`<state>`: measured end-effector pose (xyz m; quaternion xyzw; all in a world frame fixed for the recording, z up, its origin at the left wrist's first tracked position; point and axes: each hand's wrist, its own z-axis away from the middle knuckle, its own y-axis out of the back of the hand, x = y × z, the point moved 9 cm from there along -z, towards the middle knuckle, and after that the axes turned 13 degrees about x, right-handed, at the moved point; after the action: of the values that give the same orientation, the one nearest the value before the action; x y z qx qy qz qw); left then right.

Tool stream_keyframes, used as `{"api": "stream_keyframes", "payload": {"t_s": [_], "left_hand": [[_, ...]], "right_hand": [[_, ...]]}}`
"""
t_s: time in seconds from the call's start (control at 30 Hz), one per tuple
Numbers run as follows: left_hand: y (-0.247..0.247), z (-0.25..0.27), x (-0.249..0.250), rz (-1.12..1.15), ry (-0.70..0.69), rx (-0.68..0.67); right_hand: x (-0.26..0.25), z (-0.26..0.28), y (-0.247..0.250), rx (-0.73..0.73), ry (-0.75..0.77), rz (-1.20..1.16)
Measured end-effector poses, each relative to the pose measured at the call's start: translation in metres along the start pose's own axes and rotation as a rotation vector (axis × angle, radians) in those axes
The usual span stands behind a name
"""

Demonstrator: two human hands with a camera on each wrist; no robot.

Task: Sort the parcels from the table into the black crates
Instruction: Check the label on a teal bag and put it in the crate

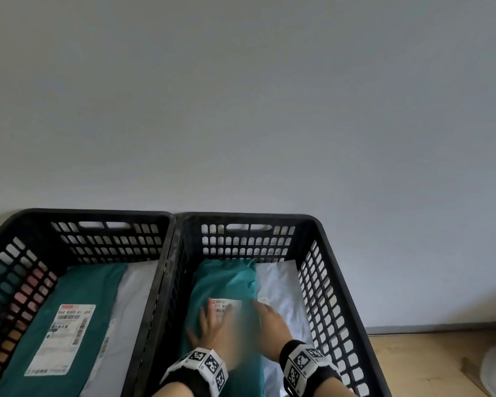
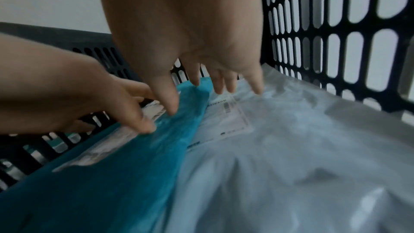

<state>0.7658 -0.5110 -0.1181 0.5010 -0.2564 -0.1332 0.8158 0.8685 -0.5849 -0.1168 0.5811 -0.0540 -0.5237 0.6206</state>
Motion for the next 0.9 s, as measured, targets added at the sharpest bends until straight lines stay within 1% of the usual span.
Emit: {"api": "stream_keyframes", "payload": {"t_s": [0.07, 0.1, 0.23, 0.33, 0.43, 0.6, 0.73, 0.9], "left_hand": [[-0.01, 0.007, 0.01, -0.069, -0.081, -0.085], [-0.014, 0.009, 0.013, -0.092, -0.097, -0.114], [-0.03, 0.009, 0.013, -0.101, -0.08, -0.232], [-0.044, 0.009, 0.009, -0.112, -0.093, -0.301], [-0.053, 0.007, 0.005, -0.131, -0.116, -0.306], [-0.064, 0.002, 0.003, -0.127, -0.116, -0.323], [-0.07, -0.002, 0.002, -0.108, -0.111, -0.344], [-0.072, -0.003, 0.0, -0.089, -0.123, -0.323]], "right_hand": [[0.007, 0.005, -0.003, -0.076, -0.014, 0.175], [0.011, 0.007, -0.005, -0.124, -0.03, 0.221], [0.018, 0.018, -0.012, -0.26, -0.05, 0.225], [0.015, 0.025, -0.013, -0.292, -0.021, 0.255], [0.014, 0.023, -0.017, -0.31, -0.003, 0.283], [0.037, 0.009, -0.034, -0.333, -0.079, 0.255], [0.047, 0.003, -0.04, -0.303, -0.095, 0.231], [0.05, 0.002, -0.043, -0.283, -0.113, 0.183]]}}
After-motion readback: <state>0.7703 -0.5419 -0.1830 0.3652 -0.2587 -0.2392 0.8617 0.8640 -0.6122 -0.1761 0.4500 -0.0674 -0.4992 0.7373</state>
